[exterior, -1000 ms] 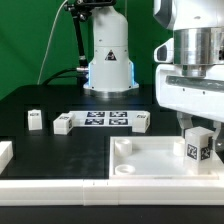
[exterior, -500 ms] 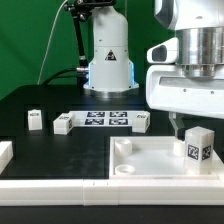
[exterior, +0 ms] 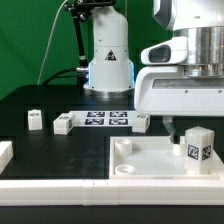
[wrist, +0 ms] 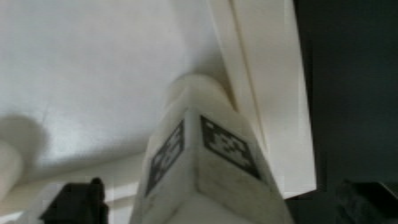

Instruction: Assemble one leg

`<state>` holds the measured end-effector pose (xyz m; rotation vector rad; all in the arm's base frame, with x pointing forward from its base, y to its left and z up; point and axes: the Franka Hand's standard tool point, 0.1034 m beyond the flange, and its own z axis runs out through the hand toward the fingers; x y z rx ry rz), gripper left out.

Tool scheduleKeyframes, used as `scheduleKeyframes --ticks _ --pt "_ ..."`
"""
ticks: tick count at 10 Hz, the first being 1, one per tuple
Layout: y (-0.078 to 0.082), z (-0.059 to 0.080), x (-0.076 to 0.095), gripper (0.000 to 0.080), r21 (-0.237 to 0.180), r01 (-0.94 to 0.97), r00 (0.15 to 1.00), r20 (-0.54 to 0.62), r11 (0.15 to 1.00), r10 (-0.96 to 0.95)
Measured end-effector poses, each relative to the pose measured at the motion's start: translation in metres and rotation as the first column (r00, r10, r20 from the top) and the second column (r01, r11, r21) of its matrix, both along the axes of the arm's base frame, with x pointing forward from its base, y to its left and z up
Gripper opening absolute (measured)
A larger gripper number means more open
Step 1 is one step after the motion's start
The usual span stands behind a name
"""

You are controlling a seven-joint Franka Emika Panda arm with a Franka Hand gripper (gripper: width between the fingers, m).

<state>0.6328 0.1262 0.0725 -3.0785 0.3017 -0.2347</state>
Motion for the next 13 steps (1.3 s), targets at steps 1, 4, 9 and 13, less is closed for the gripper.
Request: scheduleKeyframes --ticks 1,4,9,13 --pt "0.001 0.0 0.001 0.0649 -0.014 -0.077 0.997 0.009 0.997 0.078" --pt "0.003 0.001 0.003 0.0649 -0.079 -0.373 0.927 0.014 0.925 0.375" --pt "-0.008 0.001 0.005 0.0618 -0.157 -0.665 0.743 -0.032 0.73 0.669" --pt "-0.009 0.001 0.005 0.029 -0.144 -0.598 0.799 -0.021 0.789 0.602"
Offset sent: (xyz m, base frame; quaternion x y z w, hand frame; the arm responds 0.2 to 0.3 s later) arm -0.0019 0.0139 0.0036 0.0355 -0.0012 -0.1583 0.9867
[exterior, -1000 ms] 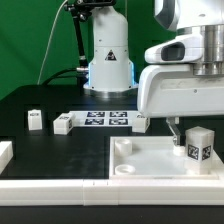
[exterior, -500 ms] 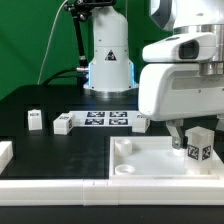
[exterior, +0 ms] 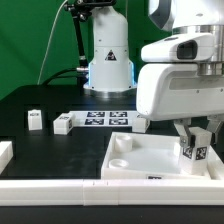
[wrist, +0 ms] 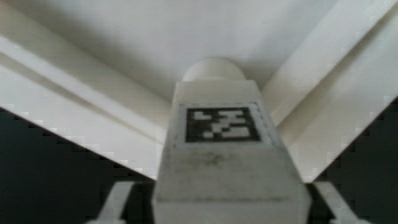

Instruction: Assemble one leg

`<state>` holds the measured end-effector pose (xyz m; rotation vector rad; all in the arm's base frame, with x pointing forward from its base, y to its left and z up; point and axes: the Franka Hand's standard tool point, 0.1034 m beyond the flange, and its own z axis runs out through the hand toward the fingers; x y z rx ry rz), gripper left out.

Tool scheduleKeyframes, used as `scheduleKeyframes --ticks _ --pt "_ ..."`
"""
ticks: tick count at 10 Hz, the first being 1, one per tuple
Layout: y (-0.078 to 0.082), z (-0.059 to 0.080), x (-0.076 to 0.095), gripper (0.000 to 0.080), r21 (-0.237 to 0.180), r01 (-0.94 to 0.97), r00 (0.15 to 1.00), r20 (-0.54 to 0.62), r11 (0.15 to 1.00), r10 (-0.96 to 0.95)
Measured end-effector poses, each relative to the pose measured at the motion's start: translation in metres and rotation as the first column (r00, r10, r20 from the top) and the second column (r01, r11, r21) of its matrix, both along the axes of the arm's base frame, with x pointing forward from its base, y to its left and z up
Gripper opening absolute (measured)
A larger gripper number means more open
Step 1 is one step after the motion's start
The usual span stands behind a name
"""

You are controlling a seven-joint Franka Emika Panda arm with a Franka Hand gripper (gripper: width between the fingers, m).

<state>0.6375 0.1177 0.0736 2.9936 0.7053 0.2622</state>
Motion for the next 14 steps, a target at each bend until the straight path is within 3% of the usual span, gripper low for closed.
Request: scheduleKeyframes --ticks 3,7,14 --pt "0.0 0.0 -0.001 0.029 0.053 0.286 0.958 -0.005 0.957 -0.286" --pt "0.003 -0.001 -0.002 0.029 0.129 0.711 0.701 -0.052 0.691 -0.711" --pt "-0.032 -0.002 -0.007 0.0303 0.128 0.947 0.303 -0.053 0.295 -0.951"
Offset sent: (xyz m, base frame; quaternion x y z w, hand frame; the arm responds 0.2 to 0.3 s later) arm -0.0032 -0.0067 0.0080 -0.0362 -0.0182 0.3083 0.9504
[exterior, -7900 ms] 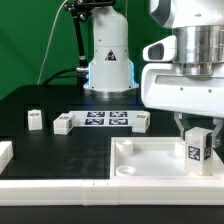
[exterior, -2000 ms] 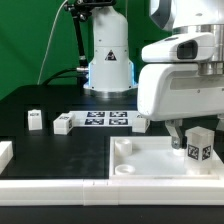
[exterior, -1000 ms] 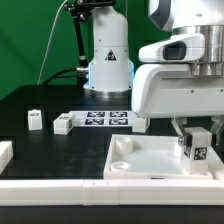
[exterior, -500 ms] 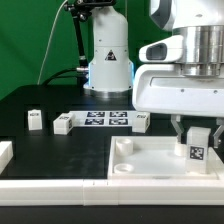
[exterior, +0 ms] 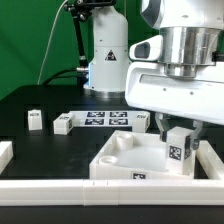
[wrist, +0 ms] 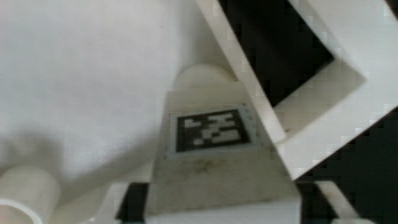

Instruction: Assemble one leg

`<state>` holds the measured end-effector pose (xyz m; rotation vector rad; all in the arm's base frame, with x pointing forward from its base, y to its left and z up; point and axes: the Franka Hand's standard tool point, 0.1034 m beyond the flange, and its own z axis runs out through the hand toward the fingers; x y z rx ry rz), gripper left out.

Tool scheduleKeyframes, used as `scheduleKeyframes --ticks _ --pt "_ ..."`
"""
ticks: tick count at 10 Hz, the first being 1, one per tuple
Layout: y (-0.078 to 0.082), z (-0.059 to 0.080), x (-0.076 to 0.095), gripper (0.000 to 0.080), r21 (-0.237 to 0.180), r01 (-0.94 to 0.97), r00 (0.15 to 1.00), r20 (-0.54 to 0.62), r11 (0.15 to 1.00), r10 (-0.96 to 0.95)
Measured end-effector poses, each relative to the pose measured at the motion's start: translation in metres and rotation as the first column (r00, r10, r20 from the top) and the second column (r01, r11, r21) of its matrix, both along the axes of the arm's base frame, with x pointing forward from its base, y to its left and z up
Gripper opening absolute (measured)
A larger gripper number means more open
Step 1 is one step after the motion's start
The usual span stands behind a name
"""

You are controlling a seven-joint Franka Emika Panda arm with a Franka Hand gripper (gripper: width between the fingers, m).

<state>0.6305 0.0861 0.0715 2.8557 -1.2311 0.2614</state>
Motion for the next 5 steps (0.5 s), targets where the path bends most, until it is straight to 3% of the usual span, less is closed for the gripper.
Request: scheduleKeyframes --ticks 2,4,5 --pt "-0.0013 0.0 -0.0003 0.0304 -0.003 -0.001 1.0 -0.002 1.0 0.001" --pt "-0.0013 0.0 -0.0003 0.0538 -0.003 -0.002 1.0 -0.002 1.0 0.002" --pt "-0.0013 0.0 -0.0003 0.0614 -0.003 -0.002 1.0 -0.002 1.0 0.002"
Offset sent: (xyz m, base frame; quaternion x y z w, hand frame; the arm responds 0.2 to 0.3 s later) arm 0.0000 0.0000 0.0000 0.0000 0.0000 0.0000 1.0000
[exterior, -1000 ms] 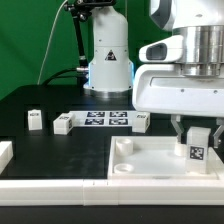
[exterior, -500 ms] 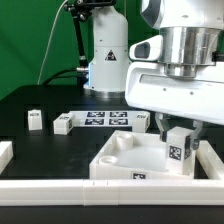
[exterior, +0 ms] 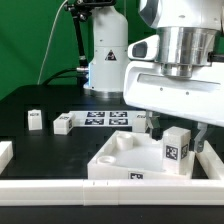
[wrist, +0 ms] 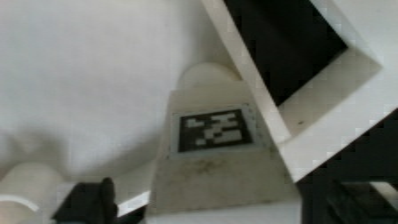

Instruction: Assemble one leg

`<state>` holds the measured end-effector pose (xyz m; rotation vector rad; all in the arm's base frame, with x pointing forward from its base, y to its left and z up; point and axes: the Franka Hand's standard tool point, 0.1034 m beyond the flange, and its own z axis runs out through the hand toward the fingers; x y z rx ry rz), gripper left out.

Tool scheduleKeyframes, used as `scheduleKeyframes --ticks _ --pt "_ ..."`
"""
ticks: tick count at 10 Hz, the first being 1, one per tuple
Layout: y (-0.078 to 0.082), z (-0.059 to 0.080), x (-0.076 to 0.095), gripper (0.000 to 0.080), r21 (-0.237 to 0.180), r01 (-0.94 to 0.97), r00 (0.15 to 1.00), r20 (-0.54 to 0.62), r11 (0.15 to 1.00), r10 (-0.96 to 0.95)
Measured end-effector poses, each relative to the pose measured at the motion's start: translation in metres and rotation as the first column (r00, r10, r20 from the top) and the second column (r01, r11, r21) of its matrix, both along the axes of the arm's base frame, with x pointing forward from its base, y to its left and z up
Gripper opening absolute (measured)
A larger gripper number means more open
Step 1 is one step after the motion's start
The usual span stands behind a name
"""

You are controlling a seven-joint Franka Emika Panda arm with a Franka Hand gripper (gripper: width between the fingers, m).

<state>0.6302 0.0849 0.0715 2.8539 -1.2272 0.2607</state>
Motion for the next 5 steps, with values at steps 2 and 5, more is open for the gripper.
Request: scheduleKeyframes --ticks 2,5 --pt "0.0 0.0 0.0 0.0642 0.0 0.0 1.0 0.0 1.0 0.0" --pt "0.0 0.0 0.0 0.0649 0.0 0.0 1.0 0.0 1.0 0.0"
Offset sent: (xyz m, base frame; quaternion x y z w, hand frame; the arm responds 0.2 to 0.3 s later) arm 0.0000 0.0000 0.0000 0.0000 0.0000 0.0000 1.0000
